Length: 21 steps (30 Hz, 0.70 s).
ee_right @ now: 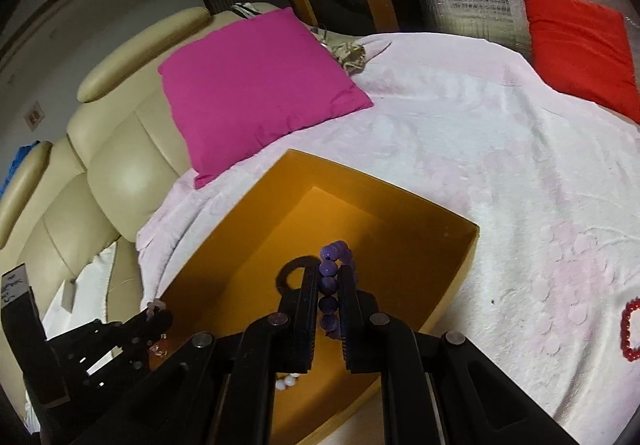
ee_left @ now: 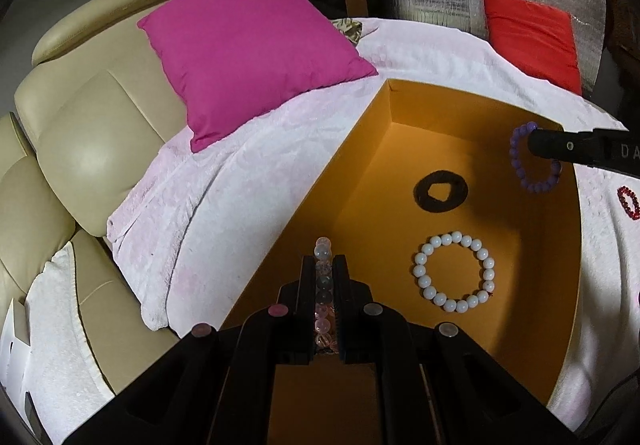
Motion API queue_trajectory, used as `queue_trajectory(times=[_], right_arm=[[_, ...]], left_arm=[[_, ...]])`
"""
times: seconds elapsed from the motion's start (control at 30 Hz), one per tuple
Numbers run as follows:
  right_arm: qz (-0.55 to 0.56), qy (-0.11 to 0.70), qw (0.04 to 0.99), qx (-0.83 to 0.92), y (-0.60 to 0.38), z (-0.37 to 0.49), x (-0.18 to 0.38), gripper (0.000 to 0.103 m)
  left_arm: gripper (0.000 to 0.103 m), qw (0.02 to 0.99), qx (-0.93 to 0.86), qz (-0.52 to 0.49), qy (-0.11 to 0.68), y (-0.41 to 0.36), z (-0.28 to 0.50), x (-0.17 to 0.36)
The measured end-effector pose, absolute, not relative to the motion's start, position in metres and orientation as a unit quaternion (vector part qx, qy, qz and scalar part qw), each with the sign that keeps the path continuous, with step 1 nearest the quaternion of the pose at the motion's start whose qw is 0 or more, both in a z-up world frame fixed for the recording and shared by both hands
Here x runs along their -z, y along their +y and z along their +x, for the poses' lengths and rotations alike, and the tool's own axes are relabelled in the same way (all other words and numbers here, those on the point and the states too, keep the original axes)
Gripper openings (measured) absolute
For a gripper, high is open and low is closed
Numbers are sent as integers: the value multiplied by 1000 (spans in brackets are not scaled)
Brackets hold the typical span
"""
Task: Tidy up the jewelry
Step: 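Release crystal bracelet into box with left tool while right tool releases purple bracelet, then move both tools back toward the red bead bracelet and black hair tie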
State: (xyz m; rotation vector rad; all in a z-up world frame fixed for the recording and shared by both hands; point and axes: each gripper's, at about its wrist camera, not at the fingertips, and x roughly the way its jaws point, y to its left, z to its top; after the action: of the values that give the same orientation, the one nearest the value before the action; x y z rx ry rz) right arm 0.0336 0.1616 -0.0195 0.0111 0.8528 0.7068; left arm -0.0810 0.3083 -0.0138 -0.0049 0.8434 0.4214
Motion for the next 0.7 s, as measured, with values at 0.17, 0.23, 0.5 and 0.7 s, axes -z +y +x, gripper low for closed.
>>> queue_trajectory(times=[0.17,0.23,0.5,0.7], right_arm=[[10,402,858,-320,158,37,17,25],[29,402,856,-325,152,38,15,44],[62,371,869,-321,128,33,-3,57],[75,369,877,-299,97,28,-11,57]], left_arm=[[8,886,-210,12,413,308,-78,16],[9,885,-212,15,415,308,-78,16],[46,886,-227,29,403,300,-79,4],[52,889,-224,40,397,287,-78,-7]])
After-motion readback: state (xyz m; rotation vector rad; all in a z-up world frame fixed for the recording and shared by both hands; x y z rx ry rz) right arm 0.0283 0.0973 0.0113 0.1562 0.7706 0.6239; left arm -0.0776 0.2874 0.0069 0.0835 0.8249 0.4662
